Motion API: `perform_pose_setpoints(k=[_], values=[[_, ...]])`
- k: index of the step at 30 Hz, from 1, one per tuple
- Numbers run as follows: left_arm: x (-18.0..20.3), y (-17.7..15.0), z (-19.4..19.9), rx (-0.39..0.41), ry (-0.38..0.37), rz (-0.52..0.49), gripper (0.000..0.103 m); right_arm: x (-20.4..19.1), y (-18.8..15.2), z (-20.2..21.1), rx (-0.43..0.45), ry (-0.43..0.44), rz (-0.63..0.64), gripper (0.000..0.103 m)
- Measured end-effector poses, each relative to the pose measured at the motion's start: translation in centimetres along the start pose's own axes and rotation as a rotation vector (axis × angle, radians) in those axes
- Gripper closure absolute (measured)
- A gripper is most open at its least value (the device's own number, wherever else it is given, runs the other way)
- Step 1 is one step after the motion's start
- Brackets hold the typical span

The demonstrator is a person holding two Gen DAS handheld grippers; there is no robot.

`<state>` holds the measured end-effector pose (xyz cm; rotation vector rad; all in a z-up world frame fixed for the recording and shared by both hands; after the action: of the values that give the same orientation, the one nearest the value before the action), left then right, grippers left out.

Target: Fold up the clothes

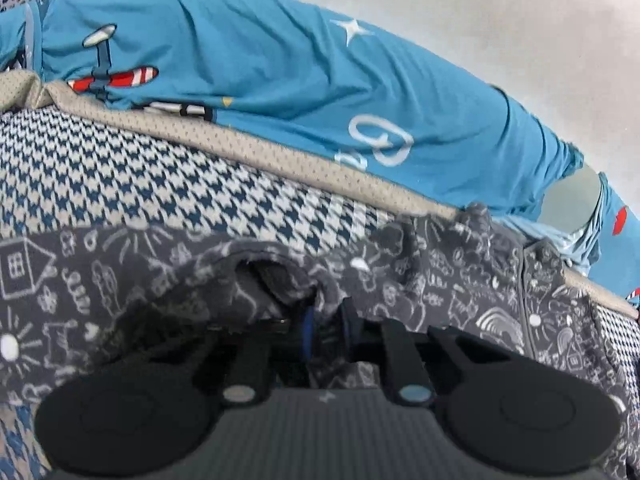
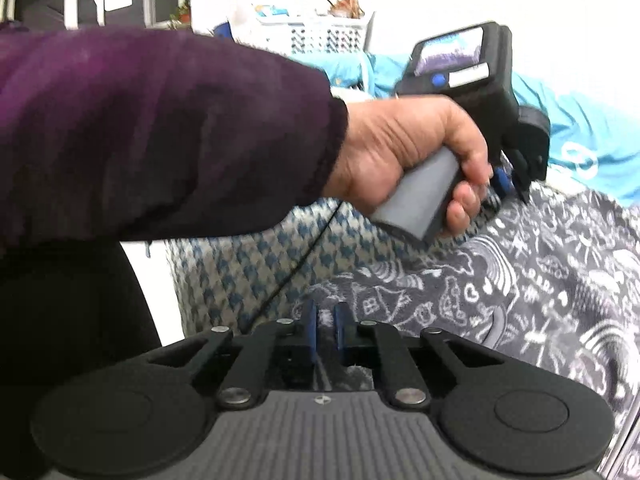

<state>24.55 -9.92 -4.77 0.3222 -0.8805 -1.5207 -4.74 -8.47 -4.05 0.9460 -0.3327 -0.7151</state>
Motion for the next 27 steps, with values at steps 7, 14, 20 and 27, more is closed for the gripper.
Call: perform_pose_setpoints(k=[7, 14, 20, 27], values=[[-2.5, 1.0, 0.5, 0.018, 0.052, 0.031, 0.092, -0.9, 1.0, -1.2, 0.008, 0.062, -0.009, 0.093], [-4.6, 1.1, 0.5, -0.002, 0.083, 0.046, 0.092, -1.2, -0.1, -4.6, -0.062, 0.092, -0.060, 0.092], [-3.9, 0.8, 0.9, -0.020, 0.076, 0.003, 0.091, -1.3, -0.3, -4.6, -0.062, 0.105, -0.045, 0.081], [-3.0, -0.2, 2.1, -0.047, 0.045, -0.031, 0.086, -0.2, 1.1, -1.5, -0.010, 0.094, -0.059, 0.081]])
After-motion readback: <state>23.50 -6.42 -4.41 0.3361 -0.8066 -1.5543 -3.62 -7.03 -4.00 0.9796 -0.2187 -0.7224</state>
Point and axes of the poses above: each gripper's, at about its wrist camera, not at the fingertips, and z roughly against the way its jaws point, x to its right, y to its top, the point moved 10 cm from there along -z, roughly the way its jaws point, and after that the axes turned 1 degree about -z, right-handed, at the moved point
